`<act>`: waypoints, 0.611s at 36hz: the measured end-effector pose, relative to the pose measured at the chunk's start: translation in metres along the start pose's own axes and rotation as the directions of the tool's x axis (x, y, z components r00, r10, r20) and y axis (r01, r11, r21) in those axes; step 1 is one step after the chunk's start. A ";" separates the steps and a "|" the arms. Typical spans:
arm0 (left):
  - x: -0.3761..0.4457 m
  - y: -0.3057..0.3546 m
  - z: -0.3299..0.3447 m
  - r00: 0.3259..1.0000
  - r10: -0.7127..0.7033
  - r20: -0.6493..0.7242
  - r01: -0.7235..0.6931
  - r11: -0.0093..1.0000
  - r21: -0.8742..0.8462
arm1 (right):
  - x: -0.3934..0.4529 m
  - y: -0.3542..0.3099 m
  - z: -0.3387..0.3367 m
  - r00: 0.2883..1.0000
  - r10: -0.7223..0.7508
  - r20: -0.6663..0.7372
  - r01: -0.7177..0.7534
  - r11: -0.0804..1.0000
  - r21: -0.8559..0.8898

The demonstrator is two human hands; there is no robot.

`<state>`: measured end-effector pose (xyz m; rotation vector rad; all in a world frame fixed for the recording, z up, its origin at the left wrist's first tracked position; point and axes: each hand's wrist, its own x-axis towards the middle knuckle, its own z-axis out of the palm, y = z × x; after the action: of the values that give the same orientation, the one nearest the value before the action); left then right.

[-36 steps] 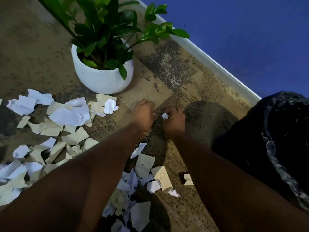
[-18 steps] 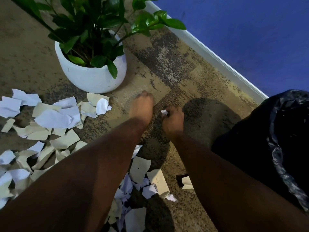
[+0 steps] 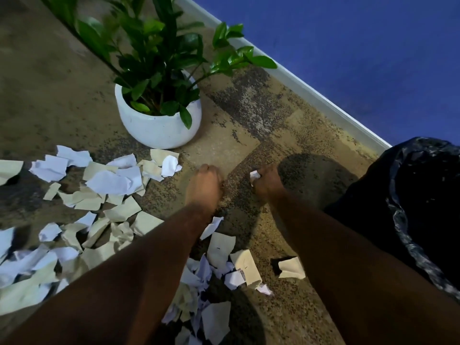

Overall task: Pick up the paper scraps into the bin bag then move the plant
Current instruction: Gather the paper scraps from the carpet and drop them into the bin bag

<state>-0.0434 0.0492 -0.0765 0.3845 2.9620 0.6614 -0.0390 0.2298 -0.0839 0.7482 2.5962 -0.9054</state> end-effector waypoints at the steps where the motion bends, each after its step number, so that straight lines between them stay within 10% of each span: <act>1: -0.004 0.000 -0.002 1.000 0.007 0.022 -0.007 1.000 0.002 | -0.004 -0.004 -0.005 0.998 0.032 0.045 -0.032 0.999 -0.008; 10: -0.025 0.030 -0.037 0.999 0.020 0.050 -0.017 0.999 -0.049 | -0.071 -0.012 -0.030 0.974 -0.051 0.222 -0.011 0.963 0.269; 22: -0.044 0.134 -0.094 0.984 0.179 -0.020 -0.175 0.923 -0.344 | -0.154 -0.044 -0.120 0.881 -0.333 -0.338 0.379 0.922 0.079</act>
<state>0.0164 0.1165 0.0673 0.6239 2.7410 1.1701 0.0512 0.2194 0.0947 0.4855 3.0504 -1.1712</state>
